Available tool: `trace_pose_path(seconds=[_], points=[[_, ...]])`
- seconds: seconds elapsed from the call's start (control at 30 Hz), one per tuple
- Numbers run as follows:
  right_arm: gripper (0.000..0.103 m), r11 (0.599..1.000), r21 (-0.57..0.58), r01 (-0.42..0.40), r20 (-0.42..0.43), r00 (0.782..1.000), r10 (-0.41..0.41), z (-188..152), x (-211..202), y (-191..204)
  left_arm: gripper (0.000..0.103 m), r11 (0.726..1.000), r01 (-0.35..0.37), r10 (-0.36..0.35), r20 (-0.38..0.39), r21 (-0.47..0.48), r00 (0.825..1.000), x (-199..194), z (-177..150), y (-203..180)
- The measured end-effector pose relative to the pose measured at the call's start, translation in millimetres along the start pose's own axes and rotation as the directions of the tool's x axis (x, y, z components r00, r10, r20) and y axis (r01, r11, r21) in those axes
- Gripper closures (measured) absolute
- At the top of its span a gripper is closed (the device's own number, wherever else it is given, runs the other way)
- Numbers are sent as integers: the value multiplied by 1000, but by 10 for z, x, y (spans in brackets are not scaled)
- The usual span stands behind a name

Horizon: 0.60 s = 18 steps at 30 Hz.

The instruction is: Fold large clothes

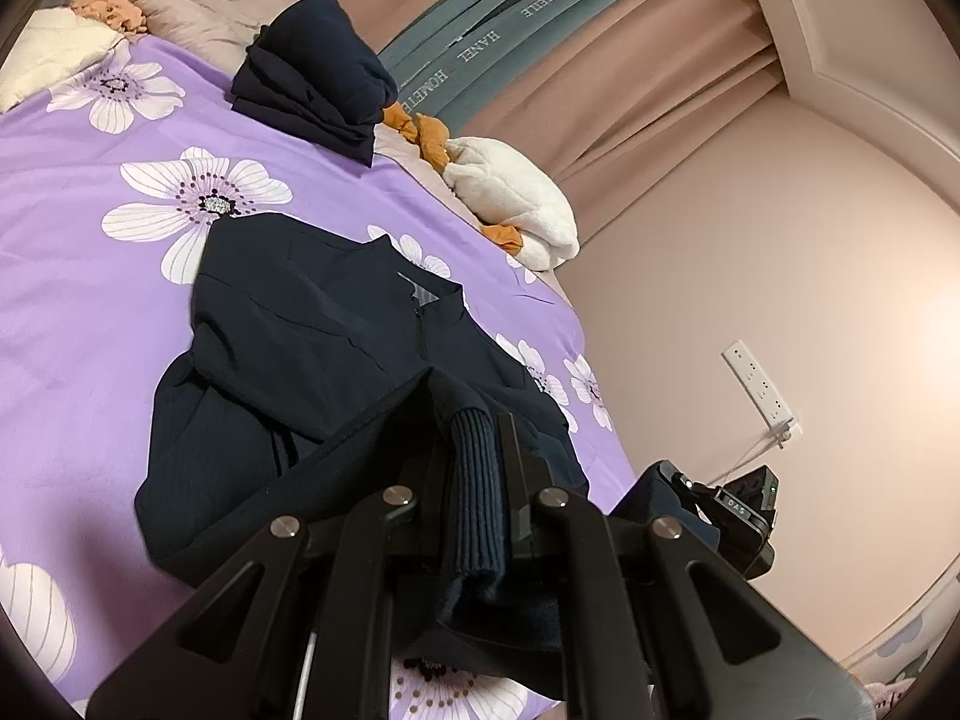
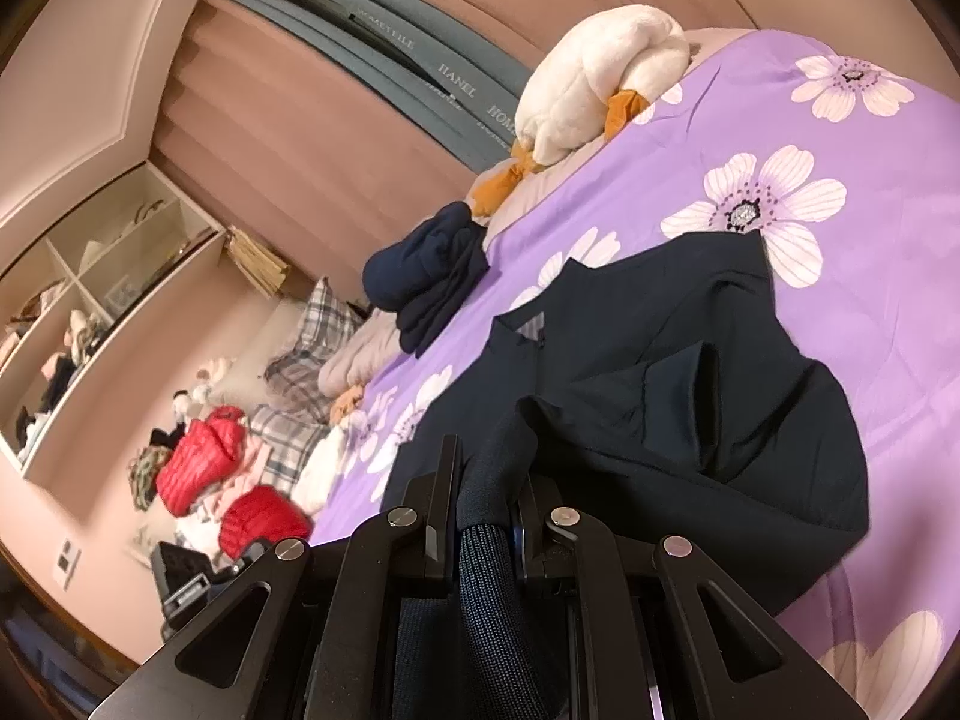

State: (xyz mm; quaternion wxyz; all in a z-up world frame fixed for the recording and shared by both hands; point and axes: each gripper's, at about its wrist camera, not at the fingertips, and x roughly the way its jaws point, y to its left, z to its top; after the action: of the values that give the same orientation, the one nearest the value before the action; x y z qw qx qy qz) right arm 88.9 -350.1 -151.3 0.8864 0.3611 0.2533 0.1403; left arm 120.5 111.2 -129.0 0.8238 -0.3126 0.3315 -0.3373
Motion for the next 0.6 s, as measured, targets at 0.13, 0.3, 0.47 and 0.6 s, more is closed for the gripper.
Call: trace_pose_path(seconds=[0.13, 0.3, 0.47, 0.6], points=[[88, 1000, 4, 10, 7, 1000, -11, 43, 16, -31, 93, 999, 13, -13, -10, -38, 1000, 120, 63, 72], [88, 999, 9, 32, 17, 999, -32, 105, 22, -77, 93, 998, 1, -2, -17, -65, 1000, 247, 153, 144], [88, 998, -4, 57, 24, 998, -57, 162, 50, -96, 93, 996, -21, 19, -27, -81, 999, 357, 207, 227], [88, 997, 4, 71, 21, 997, -71, 192, 110, -140, 93, 994, -47, 43, -36, -97, 998, 436, 244, 315]])
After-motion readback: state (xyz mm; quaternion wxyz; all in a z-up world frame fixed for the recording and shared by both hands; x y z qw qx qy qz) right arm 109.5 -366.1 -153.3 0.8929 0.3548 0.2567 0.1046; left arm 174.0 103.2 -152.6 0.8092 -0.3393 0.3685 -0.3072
